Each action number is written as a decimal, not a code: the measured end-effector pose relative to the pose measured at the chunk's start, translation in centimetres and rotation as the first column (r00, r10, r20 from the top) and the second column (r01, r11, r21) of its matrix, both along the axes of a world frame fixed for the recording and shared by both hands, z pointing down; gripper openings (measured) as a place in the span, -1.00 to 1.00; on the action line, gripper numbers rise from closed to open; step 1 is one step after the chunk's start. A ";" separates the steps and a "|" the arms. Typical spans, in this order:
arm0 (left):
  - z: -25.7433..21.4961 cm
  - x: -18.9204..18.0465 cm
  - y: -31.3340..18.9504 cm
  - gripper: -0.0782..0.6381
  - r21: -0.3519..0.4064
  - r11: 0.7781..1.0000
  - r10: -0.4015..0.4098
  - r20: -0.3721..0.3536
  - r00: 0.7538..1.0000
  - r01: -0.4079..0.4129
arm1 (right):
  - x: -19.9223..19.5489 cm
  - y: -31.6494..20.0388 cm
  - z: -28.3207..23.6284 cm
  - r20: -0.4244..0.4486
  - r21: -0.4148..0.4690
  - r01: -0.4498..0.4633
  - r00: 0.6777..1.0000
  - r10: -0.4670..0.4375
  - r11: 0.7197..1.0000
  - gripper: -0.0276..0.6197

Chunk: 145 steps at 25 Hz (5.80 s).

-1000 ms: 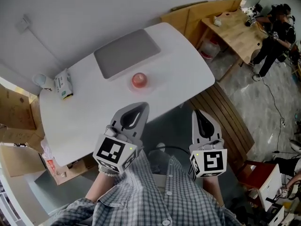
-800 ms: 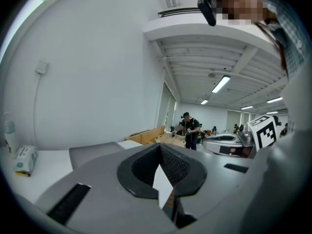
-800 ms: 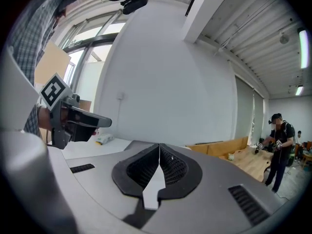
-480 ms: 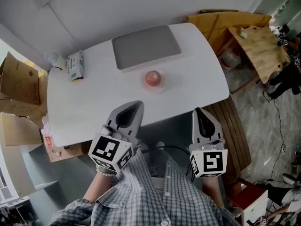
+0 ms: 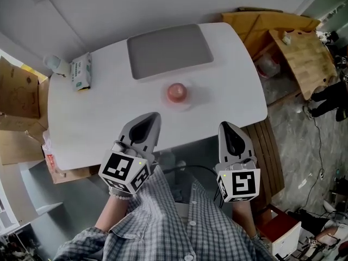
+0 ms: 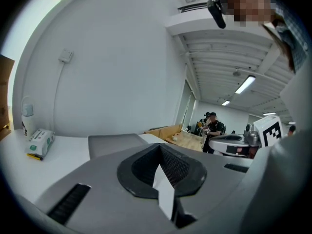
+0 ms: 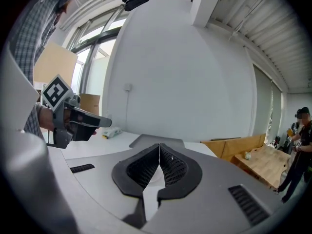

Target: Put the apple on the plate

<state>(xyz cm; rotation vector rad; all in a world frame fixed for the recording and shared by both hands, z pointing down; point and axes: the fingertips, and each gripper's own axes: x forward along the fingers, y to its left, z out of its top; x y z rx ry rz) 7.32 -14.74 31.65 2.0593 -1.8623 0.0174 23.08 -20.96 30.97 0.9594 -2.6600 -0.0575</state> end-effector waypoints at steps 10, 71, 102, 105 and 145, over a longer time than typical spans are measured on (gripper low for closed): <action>3.8 -3.9 -2.6 -0.76 -0.106 0.994 -0.023 -0.018 1.000 0.021 | -5.1 -3.8 3.0 -0.075 -0.070 0.039 0.996 -0.044 0.997 -0.85; 23.9 -4.5 -6.8 -0.48 -0.647 0.760 -0.381 -0.375 0.845 0.056 | -10.7 -11.6 24.4 -0.260 -0.705 0.111 0.878 -0.401 0.701 -0.61; 24.3 -4.2 -8.2 -0.66 -0.687 0.726 -0.516 -0.512 0.687 0.034 | -10.8 -12.9 24.0 -0.185 -0.852 -0.067 0.966 -0.180 0.519 -0.74; 24.1 -4.4 -8.1 -0.66 -0.694 0.720 -0.522 -0.509 0.684 0.034 | -11.0 -13.0 23.6 -0.183 -0.852 -0.067 0.967 -0.176 0.520 -0.74; 16.9 -14.5 -17.5 -0.68 -0.567 0.819 -0.455 -0.553 0.698 0.084 | -19.8 -21.7 17.3 -0.030 -0.876 0.005 0.998 -0.063 0.482 -0.76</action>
